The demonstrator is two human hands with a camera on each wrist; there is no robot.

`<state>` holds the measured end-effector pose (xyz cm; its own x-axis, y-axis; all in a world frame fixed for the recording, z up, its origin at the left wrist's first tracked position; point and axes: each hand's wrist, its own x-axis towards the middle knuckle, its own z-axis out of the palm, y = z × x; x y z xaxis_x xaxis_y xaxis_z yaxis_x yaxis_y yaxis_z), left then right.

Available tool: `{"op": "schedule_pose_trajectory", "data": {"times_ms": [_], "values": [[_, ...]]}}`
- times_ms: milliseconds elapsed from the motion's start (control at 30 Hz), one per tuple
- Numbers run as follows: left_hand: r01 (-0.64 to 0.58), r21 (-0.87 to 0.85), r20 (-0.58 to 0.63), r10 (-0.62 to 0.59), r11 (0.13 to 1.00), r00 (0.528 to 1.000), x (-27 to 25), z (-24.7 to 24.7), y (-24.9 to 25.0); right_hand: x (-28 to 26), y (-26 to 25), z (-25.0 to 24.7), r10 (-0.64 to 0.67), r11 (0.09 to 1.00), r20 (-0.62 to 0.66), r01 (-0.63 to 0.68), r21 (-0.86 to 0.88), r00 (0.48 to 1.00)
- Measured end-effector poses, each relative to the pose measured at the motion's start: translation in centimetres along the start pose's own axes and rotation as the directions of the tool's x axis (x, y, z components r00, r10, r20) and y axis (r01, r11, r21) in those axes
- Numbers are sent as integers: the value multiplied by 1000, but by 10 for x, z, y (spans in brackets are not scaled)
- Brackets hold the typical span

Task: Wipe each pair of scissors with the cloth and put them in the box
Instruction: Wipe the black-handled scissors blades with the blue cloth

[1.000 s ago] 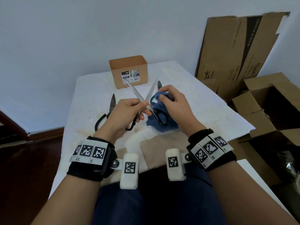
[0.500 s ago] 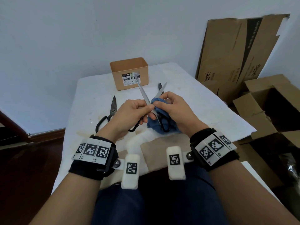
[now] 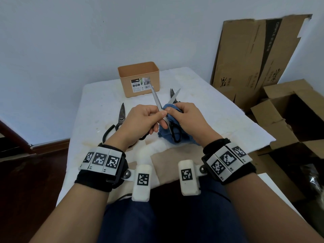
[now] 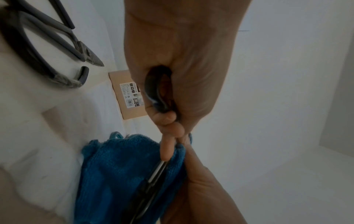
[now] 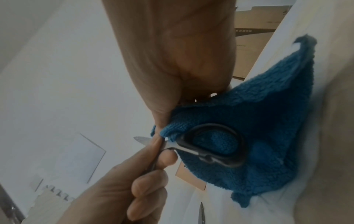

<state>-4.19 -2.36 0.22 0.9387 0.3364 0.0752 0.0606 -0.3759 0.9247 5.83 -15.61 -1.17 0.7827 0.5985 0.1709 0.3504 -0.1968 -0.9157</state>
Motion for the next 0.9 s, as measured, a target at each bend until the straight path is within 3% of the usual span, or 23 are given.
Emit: {"op": "schedule_pose_trajectory", "data": {"times_ms": [600,767,900], "values": [[19,-5,36,-19,1000,999,0,5,-2,6,5,1,56,998,-93,-58,-11,994],[40,-64,65,-36,997,997,-3,1,-2,11,6,-2,128,984,-93,-115,136,987],[45,-101,67,-38,994,997,-5,-6,-4,14,10,-9,233,949,-212,-175,262,949]]}}
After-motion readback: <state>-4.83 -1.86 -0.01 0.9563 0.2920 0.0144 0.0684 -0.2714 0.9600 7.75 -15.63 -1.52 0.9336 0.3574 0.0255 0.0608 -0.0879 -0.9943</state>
